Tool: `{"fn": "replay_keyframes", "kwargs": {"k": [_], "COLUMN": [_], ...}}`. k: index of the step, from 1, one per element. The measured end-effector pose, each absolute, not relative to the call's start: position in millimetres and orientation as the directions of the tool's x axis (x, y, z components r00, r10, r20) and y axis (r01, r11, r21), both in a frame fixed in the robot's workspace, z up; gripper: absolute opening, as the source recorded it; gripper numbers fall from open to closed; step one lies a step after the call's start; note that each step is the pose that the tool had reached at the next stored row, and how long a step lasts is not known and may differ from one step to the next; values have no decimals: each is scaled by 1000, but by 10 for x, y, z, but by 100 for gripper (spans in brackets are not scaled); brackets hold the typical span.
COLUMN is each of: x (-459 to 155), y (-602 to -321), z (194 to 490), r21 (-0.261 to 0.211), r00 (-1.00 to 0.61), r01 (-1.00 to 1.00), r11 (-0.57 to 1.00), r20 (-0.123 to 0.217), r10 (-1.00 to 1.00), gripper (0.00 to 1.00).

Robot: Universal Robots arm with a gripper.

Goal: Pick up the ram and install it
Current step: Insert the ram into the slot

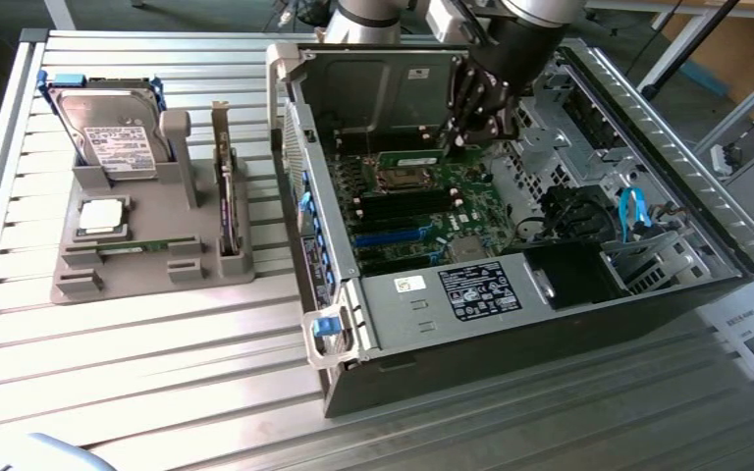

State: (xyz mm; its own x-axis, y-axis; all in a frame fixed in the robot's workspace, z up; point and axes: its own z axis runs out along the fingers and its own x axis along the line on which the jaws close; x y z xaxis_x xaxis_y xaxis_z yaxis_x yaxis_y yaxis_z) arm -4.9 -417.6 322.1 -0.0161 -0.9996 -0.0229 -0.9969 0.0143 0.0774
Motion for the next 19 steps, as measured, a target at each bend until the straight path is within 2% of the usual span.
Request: {"fn": "replay_keyframes", "kwargs": {"k": [19], "x": [-49], "y": [-4176], "z": [3048], "r21": [77], "r00": [-16], "r01": [-997], "r11": [14], "r20": [-23], "r10": [-1000], "gripper": [12]}}
